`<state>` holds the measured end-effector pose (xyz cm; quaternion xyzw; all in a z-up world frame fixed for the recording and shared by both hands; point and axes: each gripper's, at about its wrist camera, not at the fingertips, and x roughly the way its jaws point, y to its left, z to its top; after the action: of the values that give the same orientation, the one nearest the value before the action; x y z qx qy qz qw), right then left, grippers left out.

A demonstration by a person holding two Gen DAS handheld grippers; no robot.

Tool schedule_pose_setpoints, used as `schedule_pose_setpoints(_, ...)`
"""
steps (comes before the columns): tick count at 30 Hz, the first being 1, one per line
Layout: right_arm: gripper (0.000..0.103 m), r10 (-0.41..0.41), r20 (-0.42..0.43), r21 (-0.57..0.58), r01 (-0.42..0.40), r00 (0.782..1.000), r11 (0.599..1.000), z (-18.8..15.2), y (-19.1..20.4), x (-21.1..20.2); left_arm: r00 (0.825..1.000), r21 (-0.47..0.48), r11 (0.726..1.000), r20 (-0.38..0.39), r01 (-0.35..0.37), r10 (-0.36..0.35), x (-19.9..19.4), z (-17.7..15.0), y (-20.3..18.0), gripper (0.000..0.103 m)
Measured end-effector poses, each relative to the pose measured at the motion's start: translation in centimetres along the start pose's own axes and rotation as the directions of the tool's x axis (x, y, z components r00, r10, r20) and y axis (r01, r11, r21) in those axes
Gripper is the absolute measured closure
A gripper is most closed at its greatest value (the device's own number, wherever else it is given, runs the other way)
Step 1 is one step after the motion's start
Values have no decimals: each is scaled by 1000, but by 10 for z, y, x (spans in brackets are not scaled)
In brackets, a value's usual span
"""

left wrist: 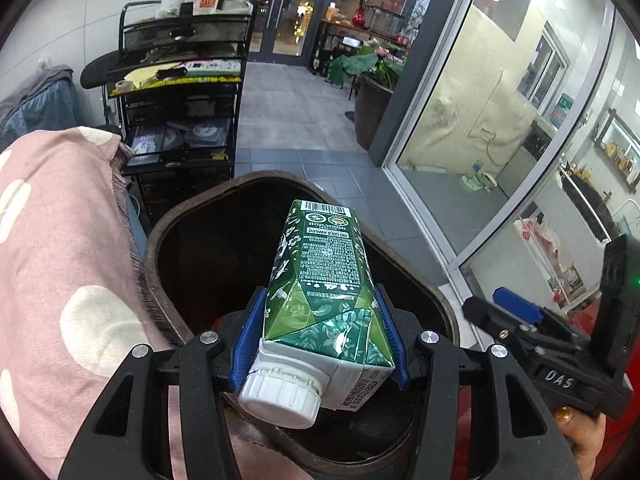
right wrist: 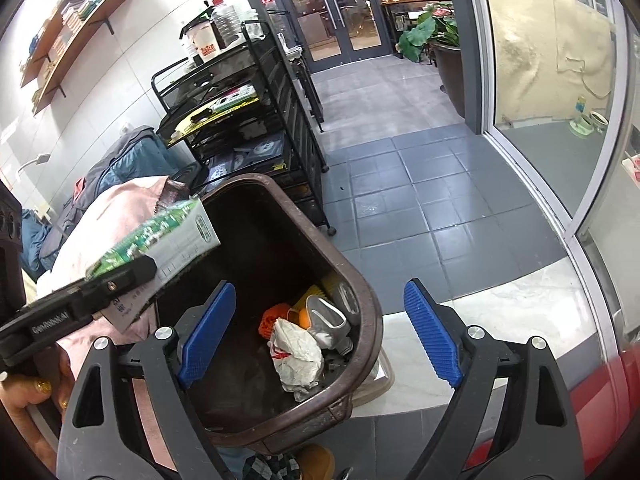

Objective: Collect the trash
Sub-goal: 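Lower the green carton into the bin and open the left tool, then move both tools back over the bed toward the plastic bag and candy packet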

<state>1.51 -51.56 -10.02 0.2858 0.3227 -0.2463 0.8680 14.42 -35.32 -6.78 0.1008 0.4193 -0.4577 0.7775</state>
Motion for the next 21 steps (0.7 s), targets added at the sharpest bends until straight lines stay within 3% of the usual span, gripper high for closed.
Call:
schedule_pose_setpoints(4, 18, -8, 3, 9, 8, 1000, 1000, 2, -4, 0, 999, -5, 1000, -35, 1, -1, 7, -1, 0, 38)
schedule_pose_setpoints(6, 18, -11, 2, 14, 11, 1000, 1000, 2, -6, 0, 1000, -10, 1000, -28, -5, 5, 5, -2, 0, 22)
schedule_pose_setpoints(14, 18, 0, 3, 22, 0, 1000, 1000, 1, -6, 1, 999, -14, 1000, 43, -13, 13, -21, -10, -1, 12)
schedule_pose_setpoints(21, 18, 75, -6, -45, -75, 997, 996, 4, 27, 4, 989, -32, 998, 134, -60, 63, -62, -23, 20, 8)
